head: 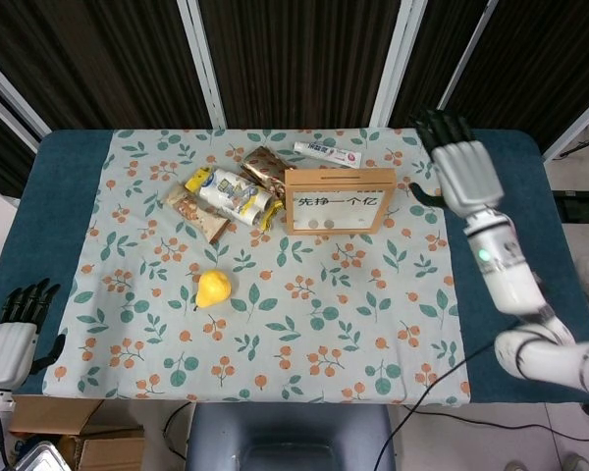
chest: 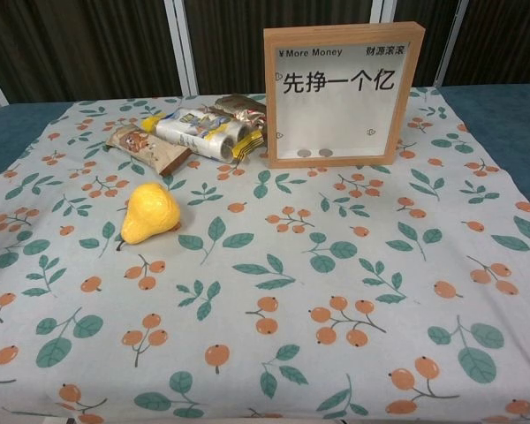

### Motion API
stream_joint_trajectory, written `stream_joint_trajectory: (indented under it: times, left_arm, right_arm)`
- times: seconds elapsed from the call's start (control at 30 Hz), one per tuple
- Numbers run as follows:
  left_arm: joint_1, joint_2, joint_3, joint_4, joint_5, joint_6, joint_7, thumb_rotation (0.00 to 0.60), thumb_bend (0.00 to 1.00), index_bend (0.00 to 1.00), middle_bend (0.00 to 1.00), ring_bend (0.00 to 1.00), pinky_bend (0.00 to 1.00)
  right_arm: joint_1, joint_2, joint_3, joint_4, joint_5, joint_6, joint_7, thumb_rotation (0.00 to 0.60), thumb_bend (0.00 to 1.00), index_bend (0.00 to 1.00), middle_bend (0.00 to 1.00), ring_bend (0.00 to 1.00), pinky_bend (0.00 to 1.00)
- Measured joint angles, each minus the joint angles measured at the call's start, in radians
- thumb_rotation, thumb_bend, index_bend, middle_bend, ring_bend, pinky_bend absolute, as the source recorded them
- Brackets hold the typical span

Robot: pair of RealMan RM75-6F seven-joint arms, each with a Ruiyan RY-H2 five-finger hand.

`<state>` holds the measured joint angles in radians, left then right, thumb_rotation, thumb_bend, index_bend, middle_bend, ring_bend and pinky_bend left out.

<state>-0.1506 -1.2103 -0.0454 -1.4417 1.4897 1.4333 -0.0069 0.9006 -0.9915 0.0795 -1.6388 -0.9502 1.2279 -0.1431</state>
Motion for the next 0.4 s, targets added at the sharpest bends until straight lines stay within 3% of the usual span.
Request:
stream_joint_trajectory:
  times: [0.17, 0.27, 0.4]
  left_arm:
    - [0.002, 0.006, 0.000, -0.026, 0.014, 0.020, 0.023, 0.600, 0.41, 0.00, 0.00, 0.00, 0.00]
    - [0.003, 0.006, 0.000, -0.034, 0.021, 0.028, 0.030, 0.600, 0.41, 0.00, 0.00, 0.00, 0.00]
    - [0.003, 0.007, 0.000, -0.036, 0.026, 0.032, 0.036, 0.600, 0.41, 0.00, 0.00, 0.00, 0.00]
  right_arm:
    - [-0.301, 0.027, -0.110, -0.086, -0.113, 0.252, -0.014, 0.600, 0.42, 0.00, 0.00, 0.00, 0.00]
    - [-0.467, -0.008, -0.165, -0.056, -0.178, 0.360, 0.009, 0.600, 0.42, 0.00, 0.00, 0.00, 0.00]
    - [-0.592, -0.084, -0.217, 0.031, -0.245, 0.430, 0.052, 0.600, 0.42, 0.00, 0.00, 0.00, 0.00]
